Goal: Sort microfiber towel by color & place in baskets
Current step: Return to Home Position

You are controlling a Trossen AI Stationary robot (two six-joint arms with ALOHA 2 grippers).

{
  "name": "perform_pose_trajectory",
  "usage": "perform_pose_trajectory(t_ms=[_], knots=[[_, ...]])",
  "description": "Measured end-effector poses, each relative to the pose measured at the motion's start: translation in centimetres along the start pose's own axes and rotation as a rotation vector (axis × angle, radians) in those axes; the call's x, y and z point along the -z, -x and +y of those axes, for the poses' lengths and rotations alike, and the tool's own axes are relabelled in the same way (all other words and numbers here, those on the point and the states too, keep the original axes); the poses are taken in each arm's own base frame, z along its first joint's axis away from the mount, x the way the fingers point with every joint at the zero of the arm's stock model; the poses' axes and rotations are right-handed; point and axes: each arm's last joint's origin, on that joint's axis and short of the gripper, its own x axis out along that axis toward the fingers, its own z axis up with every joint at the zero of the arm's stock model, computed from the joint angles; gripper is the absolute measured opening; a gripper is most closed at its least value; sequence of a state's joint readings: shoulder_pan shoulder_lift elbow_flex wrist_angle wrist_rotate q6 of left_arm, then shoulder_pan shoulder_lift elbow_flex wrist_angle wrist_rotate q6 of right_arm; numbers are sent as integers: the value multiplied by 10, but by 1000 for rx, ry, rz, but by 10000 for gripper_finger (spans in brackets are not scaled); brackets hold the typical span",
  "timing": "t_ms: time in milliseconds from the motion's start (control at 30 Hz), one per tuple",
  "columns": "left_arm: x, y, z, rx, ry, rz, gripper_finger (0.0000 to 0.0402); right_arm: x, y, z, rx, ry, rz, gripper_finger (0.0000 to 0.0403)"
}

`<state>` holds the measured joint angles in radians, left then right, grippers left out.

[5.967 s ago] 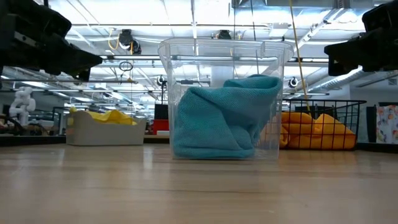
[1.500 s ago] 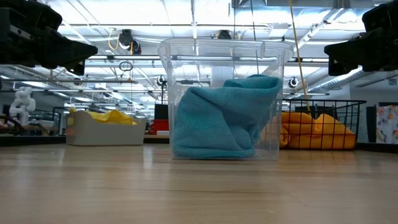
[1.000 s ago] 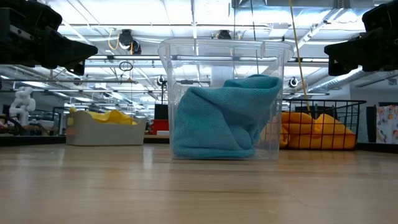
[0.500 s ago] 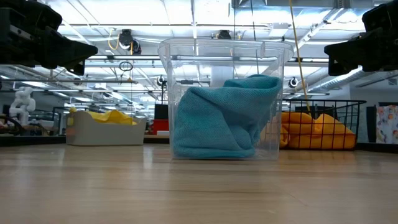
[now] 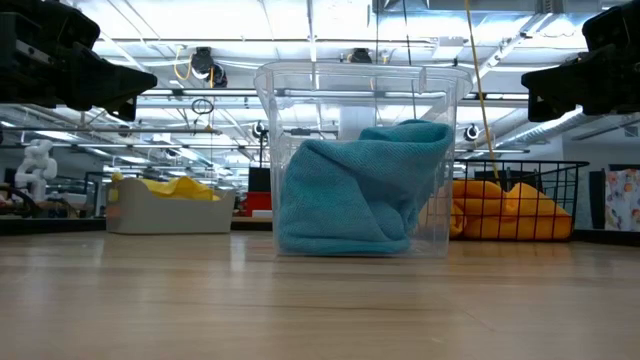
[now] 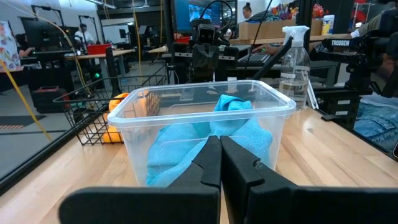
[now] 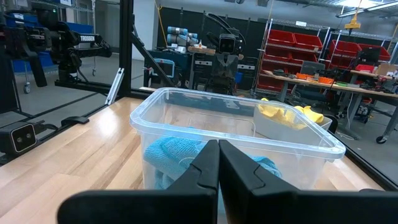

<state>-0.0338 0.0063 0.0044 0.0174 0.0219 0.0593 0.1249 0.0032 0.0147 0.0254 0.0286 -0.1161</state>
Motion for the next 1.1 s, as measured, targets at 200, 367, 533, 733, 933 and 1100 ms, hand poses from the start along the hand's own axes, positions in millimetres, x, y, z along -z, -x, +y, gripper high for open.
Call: perform_pose_trajectory(t_ms=[200,367,533,733,933,1100], knots=[[0,0,0,0,0,0,2,0,0,0,0,0,0,0],[0,0,0,0,0,0,2,0,0,0,0,0,0,0],[0,0,0,0,0,0,2,0,0,0,0,0,0,0],[0,0,0,0,0,0,2,0,0,0,0,0,0,0],[0,0,0,0,0,0,2,0,0,0,0,0,0,0],[0,0,0,0,0,0,2,0,0,0,0,0,0,0]])
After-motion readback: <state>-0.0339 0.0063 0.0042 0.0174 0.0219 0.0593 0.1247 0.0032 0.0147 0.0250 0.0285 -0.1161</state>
